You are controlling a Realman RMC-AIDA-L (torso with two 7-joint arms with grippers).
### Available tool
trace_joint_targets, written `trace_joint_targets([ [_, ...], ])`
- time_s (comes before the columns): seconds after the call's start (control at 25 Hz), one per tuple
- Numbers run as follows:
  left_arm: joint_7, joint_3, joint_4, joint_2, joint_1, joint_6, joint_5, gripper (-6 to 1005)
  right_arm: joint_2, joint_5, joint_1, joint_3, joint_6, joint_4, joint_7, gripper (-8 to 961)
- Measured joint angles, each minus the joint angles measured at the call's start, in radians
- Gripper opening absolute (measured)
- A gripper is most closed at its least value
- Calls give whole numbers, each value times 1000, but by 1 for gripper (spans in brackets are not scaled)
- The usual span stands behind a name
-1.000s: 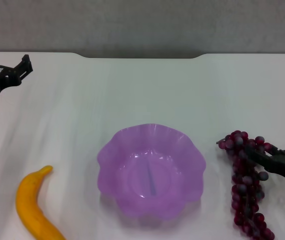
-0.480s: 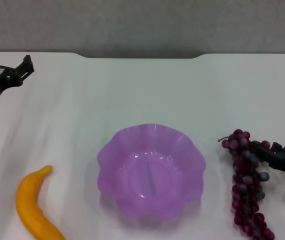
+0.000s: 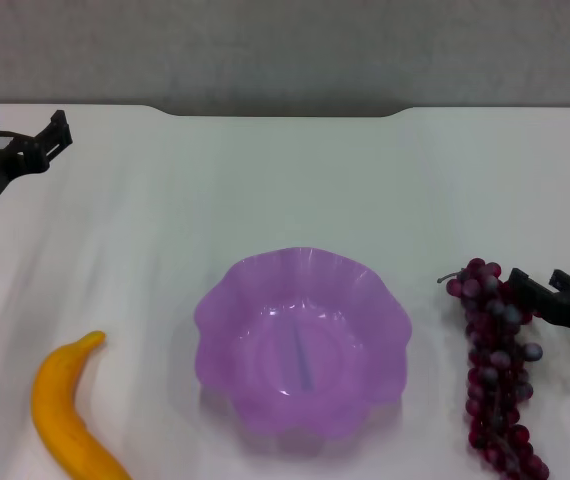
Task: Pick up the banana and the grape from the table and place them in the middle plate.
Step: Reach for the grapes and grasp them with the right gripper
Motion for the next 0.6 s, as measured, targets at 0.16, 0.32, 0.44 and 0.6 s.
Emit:
trace_joint_targets([
  [0.16,1,0,0,-1,0,0,0,880,2,-5,9,-8,29,7,-26,751],
  [0.32,1,0,1,-1,0,0,0,880,5,-12,14,-13,50,29,-31,751],
  [0.44,1,0,2,-1,0,0,0,880,6,-12,15,-11,68,54,-33,750],
  [0.6,1,0,2,0,0,0,0,879,6,-14,15,-13,76,72,-33,743],
])
